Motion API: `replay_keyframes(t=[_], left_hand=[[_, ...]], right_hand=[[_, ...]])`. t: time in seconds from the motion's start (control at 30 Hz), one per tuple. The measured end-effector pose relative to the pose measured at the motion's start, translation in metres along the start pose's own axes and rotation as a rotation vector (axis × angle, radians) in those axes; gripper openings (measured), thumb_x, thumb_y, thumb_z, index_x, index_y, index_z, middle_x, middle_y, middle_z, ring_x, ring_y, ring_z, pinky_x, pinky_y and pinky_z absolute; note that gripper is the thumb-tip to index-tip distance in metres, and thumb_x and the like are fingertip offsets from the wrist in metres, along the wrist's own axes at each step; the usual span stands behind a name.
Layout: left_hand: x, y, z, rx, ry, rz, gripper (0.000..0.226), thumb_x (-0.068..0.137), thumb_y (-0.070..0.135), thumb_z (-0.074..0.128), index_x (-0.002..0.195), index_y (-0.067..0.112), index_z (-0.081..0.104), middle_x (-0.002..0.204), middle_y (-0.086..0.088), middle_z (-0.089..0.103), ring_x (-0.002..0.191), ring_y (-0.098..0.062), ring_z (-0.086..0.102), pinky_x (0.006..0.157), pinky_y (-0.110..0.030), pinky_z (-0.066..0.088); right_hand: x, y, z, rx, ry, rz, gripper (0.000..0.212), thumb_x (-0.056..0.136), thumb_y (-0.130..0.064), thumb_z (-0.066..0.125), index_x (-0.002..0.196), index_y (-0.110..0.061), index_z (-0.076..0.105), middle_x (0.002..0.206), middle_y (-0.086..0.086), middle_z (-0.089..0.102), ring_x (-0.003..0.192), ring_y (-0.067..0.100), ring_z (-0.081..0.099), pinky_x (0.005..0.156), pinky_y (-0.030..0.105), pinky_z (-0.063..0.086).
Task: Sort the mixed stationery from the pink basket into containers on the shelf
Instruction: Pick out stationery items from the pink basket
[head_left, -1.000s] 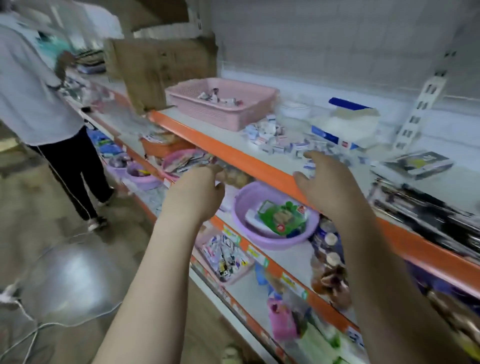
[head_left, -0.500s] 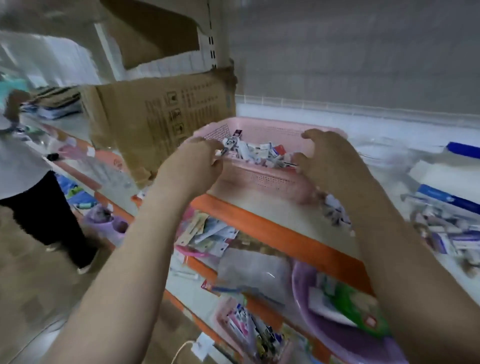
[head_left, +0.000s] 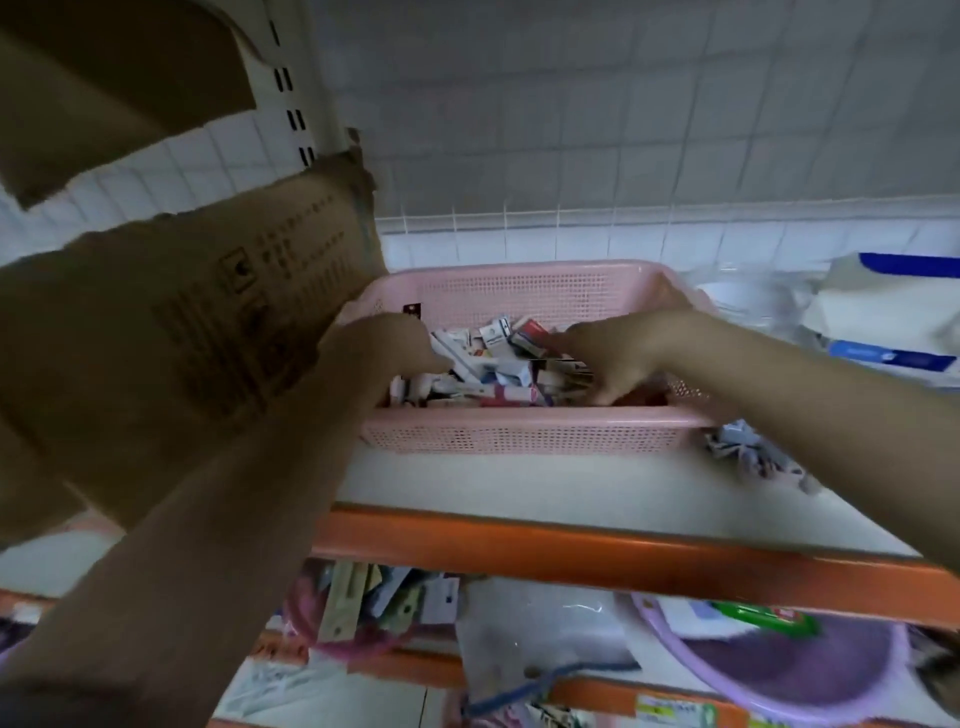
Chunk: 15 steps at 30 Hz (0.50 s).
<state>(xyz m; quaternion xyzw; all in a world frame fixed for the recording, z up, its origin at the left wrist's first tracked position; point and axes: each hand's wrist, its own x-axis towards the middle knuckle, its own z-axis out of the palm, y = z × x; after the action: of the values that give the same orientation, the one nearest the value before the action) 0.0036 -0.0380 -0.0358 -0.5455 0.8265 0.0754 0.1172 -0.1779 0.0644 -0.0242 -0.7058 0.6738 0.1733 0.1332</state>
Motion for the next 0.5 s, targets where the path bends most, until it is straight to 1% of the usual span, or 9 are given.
replay_keyframes(t=[0.07,0.17,0.27,0.33,0.37,0.4,0.43,0.47,0.5], left_hand=[[0.011,0.005,-0.002,-0.02,-0.044,-0.023,0.063,0.097,0.052,0.037,0.132,0.001,0.048,0.14,-0.017,0.046,0.125,-0.03,0.045,0.102,-0.034,0.034],[0.031,0.013,-0.001,-0.115,-0.1,-0.045,0.077,0.095,0.06,0.025,0.142,-0.001,0.035,0.15,-0.017,0.032,0.136,-0.033,0.033,0.111,-0.039,0.024],[0.045,0.023,0.004,-0.187,-0.127,-0.019,0.088,0.085,0.071,0.036,0.143,0.005,0.036,0.15,-0.014,0.034,0.134,-0.033,0.036,0.111,-0.04,0.027],[0.052,0.026,0.007,-0.198,-0.139,-0.008,0.092,0.079,0.071,0.05,0.143,0.006,0.037,0.149,-0.012,0.037,0.131,-0.033,0.04,0.107,-0.038,0.033],[0.053,0.026,0.006,-0.212,-0.146,-0.017,0.092,0.078,0.068,0.055,0.142,0.004,0.037,0.147,-0.013,0.038,0.129,-0.033,0.041,0.104,-0.038,0.034],[0.054,0.025,0.005,-0.23,-0.141,-0.024,0.089,0.079,0.064,0.058,0.141,0.003,0.037,0.146,-0.015,0.039,0.129,-0.034,0.041,0.103,-0.038,0.035],[0.056,0.023,0.003,-0.258,-0.143,-0.042,0.086,0.081,0.059,0.059,0.142,0.002,0.036,0.145,-0.016,0.04,0.128,-0.034,0.042,0.101,-0.038,0.036],[0.059,0.019,0.002,-0.295,-0.14,-0.06,0.083,0.082,0.055,0.061,0.142,0.002,0.036,0.144,-0.016,0.042,0.128,-0.034,0.042,0.098,-0.037,0.037],[0.06,0.015,0.001,-0.331,-0.134,-0.074,0.083,0.082,0.052,0.063,0.143,0.004,0.035,0.143,-0.015,0.043,0.127,-0.034,0.043,0.096,-0.036,0.038]], right_hand=[[0.012,-0.001,0.001,-0.004,-0.06,0.002,0.089,0.089,-0.037,0.06,0.152,-0.014,0.002,0.154,0.011,0.026,0.138,0.026,0.031,0.109,0.032,0.032],[0.026,-0.008,0.005,0.056,-0.082,0.015,0.082,0.09,-0.035,0.058,0.151,-0.011,0.007,0.152,0.01,0.028,0.136,0.025,0.032,0.102,0.027,0.034],[0.039,-0.011,0.009,0.05,-0.018,-0.009,0.075,0.087,-0.03,0.061,0.146,-0.012,0.018,0.145,0.01,0.038,0.127,0.026,0.043,0.09,0.026,0.039],[0.04,-0.012,0.009,0.088,0.018,-0.054,0.075,0.085,-0.031,0.063,0.146,-0.016,0.022,0.139,0.007,0.045,0.121,0.024,0.047,0.091,0.026,0.042],[0.039,-0.011,0.009,0.113,0.039,-0.079,0.069,0.085,-0.034,0.064,0.142,-0.019,0.029,0.131,0.002,0.052,0.115,0.021,0.051,0.089,0.023,0.042],[0.038,-0.011,0.01,0.149,0.069,-0.094,0.055,0.086,-0.035,0.064,0.134,-0.024,0.039,0.116,-0.005,0.057,0.103,0.017,0.053,0.081,0.018,0.042],[0.037,-0.01,0.012,0.175,0.089,-0.1,0.035,0.087,-0.034,0.063,0.118,-0.032,0.047,0.097,-0.013,0.058,0.089,0.013,0.053,0.069,0.011,0.04],[0.037,-0.009,0.013,0.209,0.1,-0.103,0.019,0.088,-0.033,0.062,0.101,-0.037,0.049,0.081,-0.017,0.053,0.078,0.011,0.05,0.058,0.007,0.035],[0.037,-0.007,0.014,0.251,0.111,-0.103,0.016,0.087,-0.032,0.062,0.092,-0.036,0.048,0.075,-0.017,0.05,0.074,0.011,0.049,0.054,0.006,0.033]])
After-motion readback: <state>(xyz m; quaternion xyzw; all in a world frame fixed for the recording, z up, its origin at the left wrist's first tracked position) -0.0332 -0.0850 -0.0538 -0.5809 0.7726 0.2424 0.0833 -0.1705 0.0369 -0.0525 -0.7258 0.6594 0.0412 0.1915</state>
